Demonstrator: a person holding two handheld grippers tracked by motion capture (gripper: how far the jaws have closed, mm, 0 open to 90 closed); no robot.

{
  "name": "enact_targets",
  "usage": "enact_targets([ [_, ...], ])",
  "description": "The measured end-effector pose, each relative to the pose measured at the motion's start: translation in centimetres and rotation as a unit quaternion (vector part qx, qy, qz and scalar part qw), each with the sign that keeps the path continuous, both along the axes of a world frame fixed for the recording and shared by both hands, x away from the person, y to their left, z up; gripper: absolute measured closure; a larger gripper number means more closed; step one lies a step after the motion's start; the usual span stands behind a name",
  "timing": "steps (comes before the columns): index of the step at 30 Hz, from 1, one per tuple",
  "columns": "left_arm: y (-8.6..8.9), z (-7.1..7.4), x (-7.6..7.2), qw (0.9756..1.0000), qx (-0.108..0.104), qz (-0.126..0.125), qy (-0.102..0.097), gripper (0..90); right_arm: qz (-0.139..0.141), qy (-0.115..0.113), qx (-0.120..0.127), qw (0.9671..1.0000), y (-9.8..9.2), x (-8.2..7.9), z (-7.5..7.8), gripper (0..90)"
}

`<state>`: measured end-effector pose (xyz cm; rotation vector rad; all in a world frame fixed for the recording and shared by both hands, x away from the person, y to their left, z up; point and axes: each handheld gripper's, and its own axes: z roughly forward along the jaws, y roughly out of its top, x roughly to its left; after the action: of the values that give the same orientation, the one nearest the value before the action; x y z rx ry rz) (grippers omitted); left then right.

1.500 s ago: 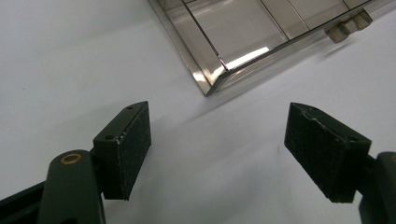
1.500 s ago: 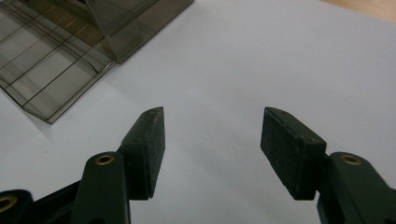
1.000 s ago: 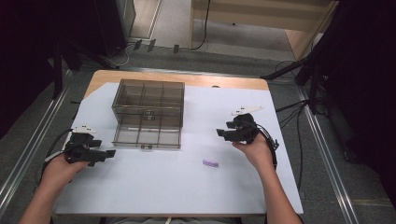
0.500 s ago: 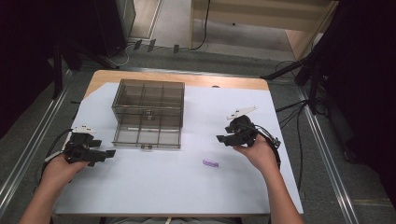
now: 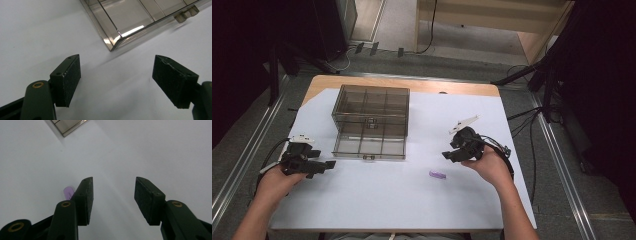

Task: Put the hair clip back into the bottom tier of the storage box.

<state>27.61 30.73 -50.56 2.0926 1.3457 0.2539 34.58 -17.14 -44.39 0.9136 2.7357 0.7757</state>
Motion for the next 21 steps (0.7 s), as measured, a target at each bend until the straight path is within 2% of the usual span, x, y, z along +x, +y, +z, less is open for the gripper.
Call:
enact_targets([
  [9,0.2,0.0,-0.3,1.0000,0.000,0.004,0.001,23.6,0.027,0.028,-0.035,0.9986,1.1,-0.6,-0.1,54.1],
  [21,0.6,0.0,-0.8,0.9999,-0.001,0.010,0.002,23.6,0.051,0.046,-0.070,0.9951,2.2,-0.8,-0.4,56.1],
])
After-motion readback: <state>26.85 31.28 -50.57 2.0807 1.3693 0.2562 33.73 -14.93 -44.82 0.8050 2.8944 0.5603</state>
